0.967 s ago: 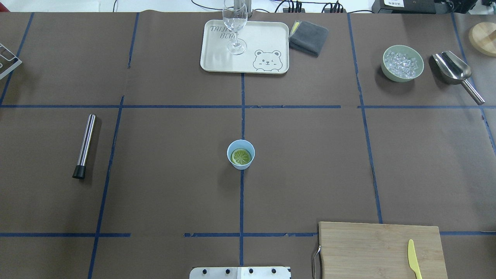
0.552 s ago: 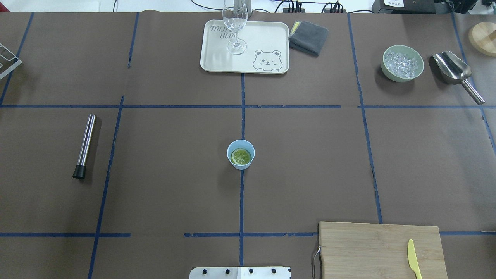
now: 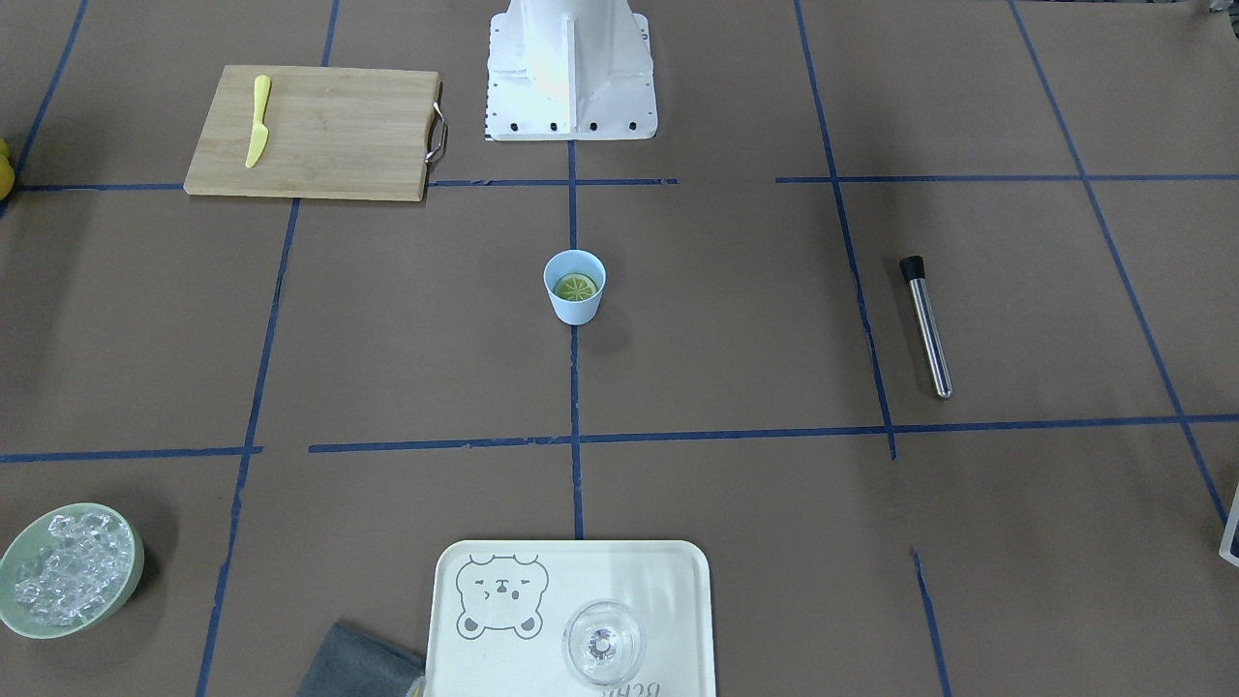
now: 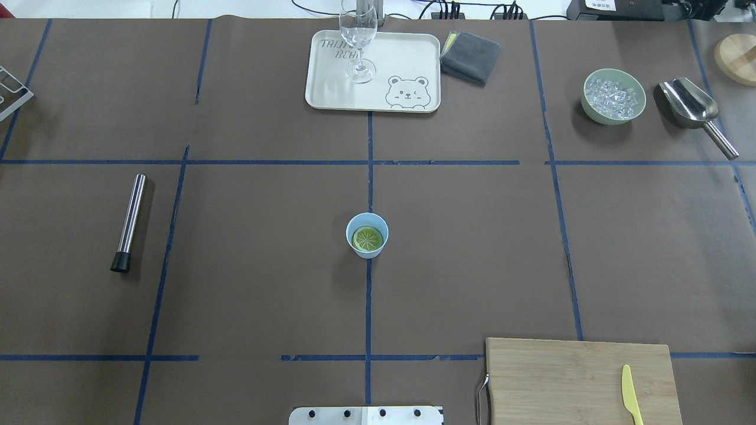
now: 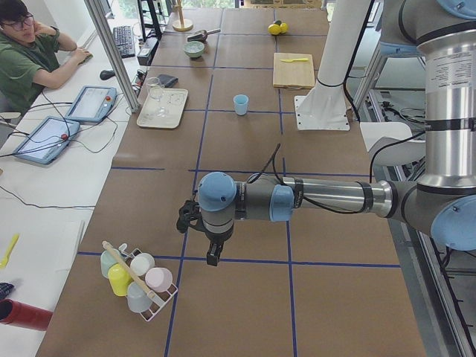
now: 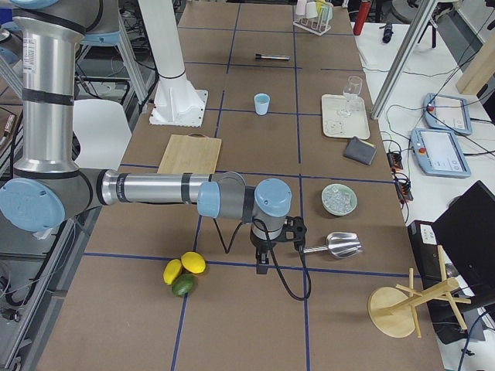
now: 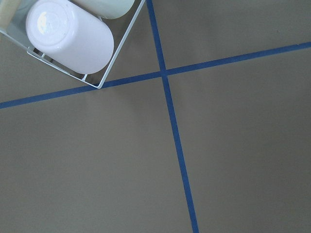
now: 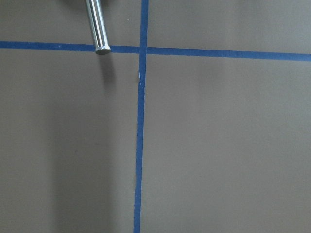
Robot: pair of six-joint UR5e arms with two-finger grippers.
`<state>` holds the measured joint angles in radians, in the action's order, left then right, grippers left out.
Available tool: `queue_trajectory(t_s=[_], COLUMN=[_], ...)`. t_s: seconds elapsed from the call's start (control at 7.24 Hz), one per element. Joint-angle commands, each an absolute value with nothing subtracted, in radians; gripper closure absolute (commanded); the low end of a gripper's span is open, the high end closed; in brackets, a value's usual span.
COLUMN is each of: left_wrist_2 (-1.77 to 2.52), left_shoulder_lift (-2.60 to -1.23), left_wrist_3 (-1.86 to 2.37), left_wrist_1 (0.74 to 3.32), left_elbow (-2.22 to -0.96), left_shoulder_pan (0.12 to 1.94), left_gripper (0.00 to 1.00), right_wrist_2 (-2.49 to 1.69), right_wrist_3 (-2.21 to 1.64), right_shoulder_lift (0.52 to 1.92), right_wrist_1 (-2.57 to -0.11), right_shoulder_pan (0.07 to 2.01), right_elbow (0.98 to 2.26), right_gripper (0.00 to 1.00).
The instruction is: Squeeze lemon into cup
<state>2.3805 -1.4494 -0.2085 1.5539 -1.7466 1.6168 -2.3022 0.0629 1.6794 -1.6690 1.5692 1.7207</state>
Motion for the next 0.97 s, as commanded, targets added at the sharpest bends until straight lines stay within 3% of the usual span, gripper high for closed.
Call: queue_trajectory(t_s=[0.0, 0.83], left_wrist_2=[2.381, 2.381], left_shoulder_lift=[-1.45, -1.45], left_wrist_3=[-0.209, -0.21], left_wrist_1=[1.554, 1.554], left_elbow=[-1.749, -1.764], left_shoulder_pan=[1.617, 1.617], left_gripper=[0.0, 0.0], right_wrist_2=[-2.303, -2.303], right_wrist_3=[0.063, 0.063], right_shoulder_lift=[1.678, 1.678], right_wrist_1=[-1.669, -1.669], right_shoulder_pan=[1.569, 1.569], right_elbow=[1.723, 1.724], right_gripper=[0.0, 0.0])
